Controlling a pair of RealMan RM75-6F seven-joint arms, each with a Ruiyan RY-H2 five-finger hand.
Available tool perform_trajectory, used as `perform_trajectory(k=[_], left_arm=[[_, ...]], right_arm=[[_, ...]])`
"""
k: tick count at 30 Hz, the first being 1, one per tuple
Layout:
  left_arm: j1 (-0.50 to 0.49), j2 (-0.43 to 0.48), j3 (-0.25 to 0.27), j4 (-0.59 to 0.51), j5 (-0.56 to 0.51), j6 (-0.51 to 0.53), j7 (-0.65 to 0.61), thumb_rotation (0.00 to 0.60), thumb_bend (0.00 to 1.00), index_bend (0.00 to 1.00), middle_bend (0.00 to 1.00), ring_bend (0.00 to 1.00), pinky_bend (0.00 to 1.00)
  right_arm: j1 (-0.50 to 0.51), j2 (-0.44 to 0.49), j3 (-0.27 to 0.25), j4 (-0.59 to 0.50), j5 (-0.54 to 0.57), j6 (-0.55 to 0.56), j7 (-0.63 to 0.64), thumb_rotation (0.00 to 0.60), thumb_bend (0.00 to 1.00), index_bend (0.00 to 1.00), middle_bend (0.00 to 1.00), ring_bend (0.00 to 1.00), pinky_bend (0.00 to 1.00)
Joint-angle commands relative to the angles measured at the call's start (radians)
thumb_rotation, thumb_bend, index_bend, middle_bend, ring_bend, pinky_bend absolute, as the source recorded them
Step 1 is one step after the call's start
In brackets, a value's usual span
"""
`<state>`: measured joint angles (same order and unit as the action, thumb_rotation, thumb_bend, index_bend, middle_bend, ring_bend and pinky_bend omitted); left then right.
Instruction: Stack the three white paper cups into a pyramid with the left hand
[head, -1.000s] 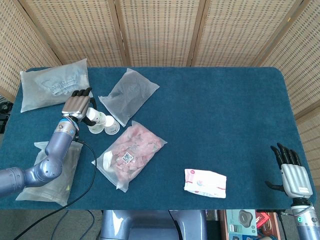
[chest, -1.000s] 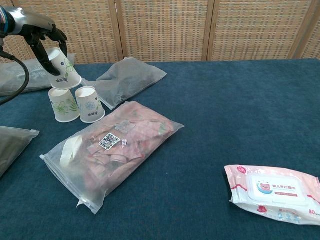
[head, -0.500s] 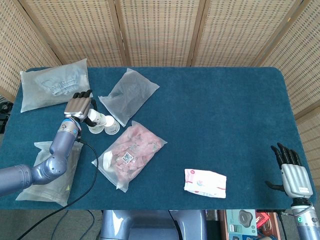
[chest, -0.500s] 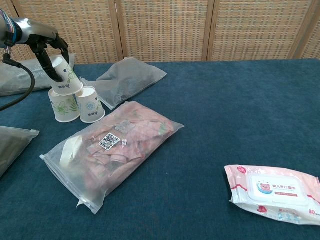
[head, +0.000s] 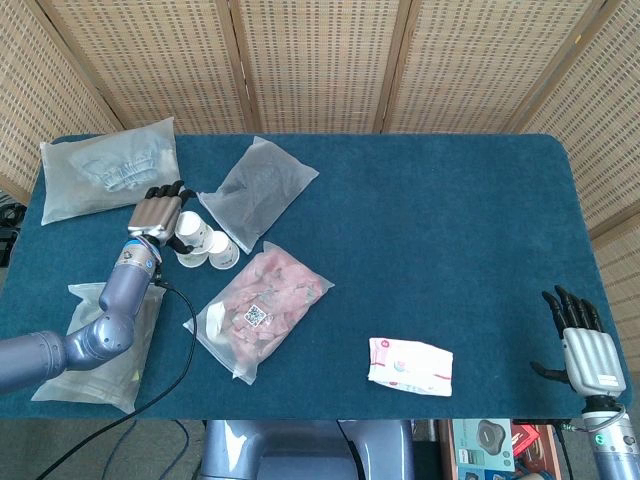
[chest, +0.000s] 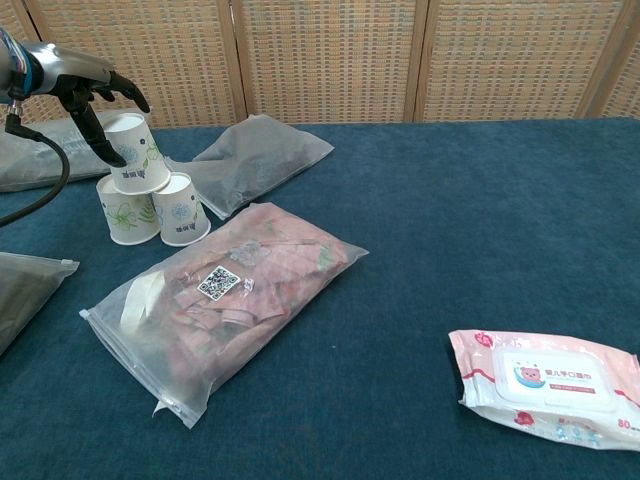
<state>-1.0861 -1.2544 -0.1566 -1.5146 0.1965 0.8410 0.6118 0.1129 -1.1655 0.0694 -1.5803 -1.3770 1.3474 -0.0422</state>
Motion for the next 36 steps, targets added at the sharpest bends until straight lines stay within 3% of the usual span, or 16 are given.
perform_trajectory(k=[1, 5, 12, 16, 17, 18, 21, 25, 31, 36], left_arm=[[0.017, 0.016, -0.013, -0.027, 0.035, 0.004, -0.035, 0.6, 0.22, 0.12, 0.0, 0.0, 0.0], [0.063, 0.07, -0.042, -0.115, 0.144, 0.016, -0.117, 0.6, 0.22, 0.12, 0.0, 0.0, 0.0], [0.237, 0.259, -0.067, -0.427, 0.523, 0.16, -0.284, 0.6, 0.22, 0.11, 0.0, 0.0, 0.0], [0.36, 0.303, -0.013, -0.54, 0.756, 0.311, -0.311, 0.6, 0.22, 0.08, 0.0, 0.0, 0.0], [0.395, 0.302, 0.013, -0.555, 0.821, 0.357, -0.302, 0.6, 0.22, 0.07, 0.0, 0.0, 0.0], [0.471, 0.284, 0.086, -0.572, 0.968, 0.453, -0.268, 0.6, 0.22, 0.06, 0.0, 0.0, 0.0], [0.583, 0.217, 0.182, -0.525, 1.175, 0.586, -0.246, 0.6, 0.22, 0.03, 0.0, 0.0, 0.0], [0.704, 0.114, 0.264, -0.441, 1.319, 0.712, -0.162, 0.6, 0.22, 0.0, 0.0, 0.0, 0.0], [0.822, -0.02, 0.323, -0.328, 1.399, 0.788, -0.158, 0.6, 0.22, 0.0, 0.0, 0.0, 0.0], [0.882, -0.068, 0.33, -0.246, 1.416, 0.818, -0.187, 0.6, 0.22, 0.0, 0.0, 0.0, 0.0]], right_arm=[[0.0, 0.0, 0.0, -0.001, -0.001, 0.002, 0.0, 0.6, 0.13, 0.0, 0.0, 0.0, 0.0], [0.0, 0.002, -0.001, -0.003, -0.004, 0.003, 0.0, 0.6, 0.13, 0.0, 0.0, 0.0, 0.0], [-0.001, 0.0, -0.005, -0.009, -0.017, 0.011, -0.011, 0.6, 0.13, 0.0, 0.0, 0.0, 0.0], [-0.002, -0.002, -0.008, -0.014, -0.026, 0.019, -0.021, 0.6, 0.13, 0.0, 0.0, 0.0, 0.0], [-0.003, -0.003, -0.008, -0.015, -0.029, 0.022, -0.022, 0.6, 0.13, 0.0, 0.0, 0.0, 0.0], [-0.004, -0.003, -0.009, -0.016, -0.037, 0.028, -0.025, 0.6, 0.13, 0.0, 0.0, 0.0, 0.0], [-0.004, -0.004, -0.011, -0.015, -0.046, 0.035, -0.029, 0.6, 0.13, 0.0, 0.0, 0.0, 0.0], [-0.004, -0.007, -0.013, -0.018, -0.051, 0.039, -0.04, 0.6, 0.13, 0.0, 0.0, 0.0, 0.0], [-0.005, -0.011, -0.02, -0.024, -0.071, 0.048, -0.056, 0.6, 0.13, 0.0, 0.0, 0.0, 0.0], [-0.004, -0.015, -0.025, -0.025, -0.082, 0.048, -0.062, 0.6, 0.13, 0.0, 0.0, 0.0, 0.0]])
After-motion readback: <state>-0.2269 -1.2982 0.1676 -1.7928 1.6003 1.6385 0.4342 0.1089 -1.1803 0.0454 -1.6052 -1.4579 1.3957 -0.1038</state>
